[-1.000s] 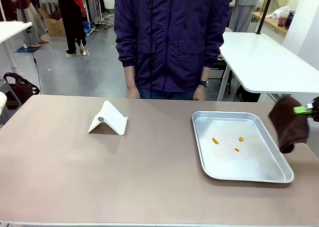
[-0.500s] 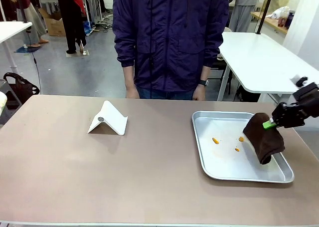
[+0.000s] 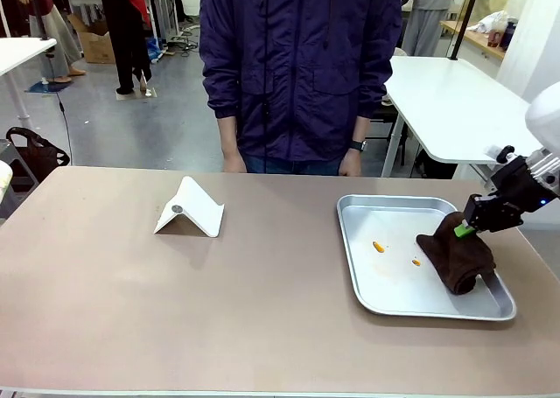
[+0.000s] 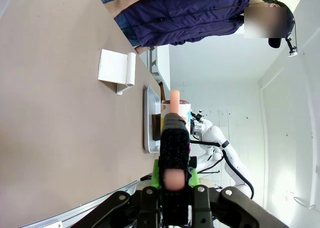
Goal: Clean the surface of the table.
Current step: Clean the area not pointed to by the person.
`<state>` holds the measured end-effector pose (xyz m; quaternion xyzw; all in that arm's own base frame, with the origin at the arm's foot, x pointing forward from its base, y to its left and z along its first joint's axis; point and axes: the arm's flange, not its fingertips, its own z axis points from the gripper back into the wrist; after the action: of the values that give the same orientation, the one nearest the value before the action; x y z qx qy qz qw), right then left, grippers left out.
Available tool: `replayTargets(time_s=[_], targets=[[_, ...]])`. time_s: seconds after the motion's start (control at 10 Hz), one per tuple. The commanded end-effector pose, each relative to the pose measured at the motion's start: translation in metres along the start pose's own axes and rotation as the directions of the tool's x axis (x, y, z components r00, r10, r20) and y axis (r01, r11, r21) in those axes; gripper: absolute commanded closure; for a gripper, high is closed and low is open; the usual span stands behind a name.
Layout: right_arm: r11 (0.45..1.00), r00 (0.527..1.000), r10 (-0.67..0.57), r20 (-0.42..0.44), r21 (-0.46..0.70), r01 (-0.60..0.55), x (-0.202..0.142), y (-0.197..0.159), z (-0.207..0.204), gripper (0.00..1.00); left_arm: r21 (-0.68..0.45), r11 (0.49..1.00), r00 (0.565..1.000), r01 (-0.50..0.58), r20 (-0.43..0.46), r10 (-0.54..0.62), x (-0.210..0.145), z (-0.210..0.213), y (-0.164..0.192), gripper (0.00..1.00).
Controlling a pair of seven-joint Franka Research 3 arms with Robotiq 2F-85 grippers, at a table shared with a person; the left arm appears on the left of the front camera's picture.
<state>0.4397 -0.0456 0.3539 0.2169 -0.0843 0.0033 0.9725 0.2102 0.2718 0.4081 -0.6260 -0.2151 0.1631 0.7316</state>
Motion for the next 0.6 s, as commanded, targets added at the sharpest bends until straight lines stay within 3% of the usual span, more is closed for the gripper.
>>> replayTargets(time_s=[0.0,0.2,0.5], targets=[[0.999,0.997,-0.032,0.070,0.020,0.031,0.005,0.005,-0.012,0.98,-0.012,1.000,1.000,0.011,0.014,-0.010,0.001,-0.001,-0.003,0.78],[1.000,0.997,-0.010,0.076,0.018,0.009,0.005,0.011,-0.037,0.98,-0.012,1.000,1.000,0.011,0.014,-0.010,0.001,-0.001,-0.003,0.78],[1.000,0.999,0.026,0.020,-0.008,-0.026,-0.001,0.020,-0.066,0.98,-0.012,1.000,1.000,0.011,0.014,-0.010,0.001,-0.001,-0.003,0.78]])
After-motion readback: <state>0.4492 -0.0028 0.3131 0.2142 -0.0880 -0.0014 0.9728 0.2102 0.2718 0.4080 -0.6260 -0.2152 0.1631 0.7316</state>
